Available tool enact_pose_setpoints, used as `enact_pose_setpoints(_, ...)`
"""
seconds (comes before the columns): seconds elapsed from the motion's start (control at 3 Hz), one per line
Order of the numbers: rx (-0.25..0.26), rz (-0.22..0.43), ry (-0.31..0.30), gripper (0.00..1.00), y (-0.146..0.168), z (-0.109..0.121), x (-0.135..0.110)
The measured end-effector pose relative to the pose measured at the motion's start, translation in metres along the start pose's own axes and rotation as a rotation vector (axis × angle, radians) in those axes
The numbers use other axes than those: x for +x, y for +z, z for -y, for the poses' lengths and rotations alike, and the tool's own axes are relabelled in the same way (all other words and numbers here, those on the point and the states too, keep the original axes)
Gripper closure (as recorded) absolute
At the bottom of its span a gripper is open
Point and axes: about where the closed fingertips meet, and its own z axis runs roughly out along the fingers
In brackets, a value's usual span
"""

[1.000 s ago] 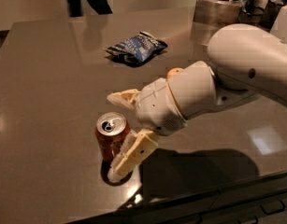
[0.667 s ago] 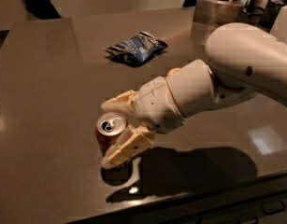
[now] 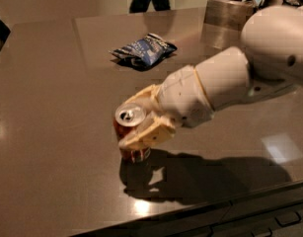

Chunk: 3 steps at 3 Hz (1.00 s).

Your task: Move coke can near orange

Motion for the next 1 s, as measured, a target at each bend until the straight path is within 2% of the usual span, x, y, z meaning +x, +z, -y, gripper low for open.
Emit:
enact_pose_setpoints(0.33,0.105,-0.018,0.016,0.99,-0.036,0.025,-0.002)
enact_pose_setpoints(0.67,0.289,-0.07,0.048,1.0,-0.084,0.07,0.007)
enact_pose_setpoints(1.0,0.387,-0.095,0.055,1.0,-0.105,0.091,0.015)
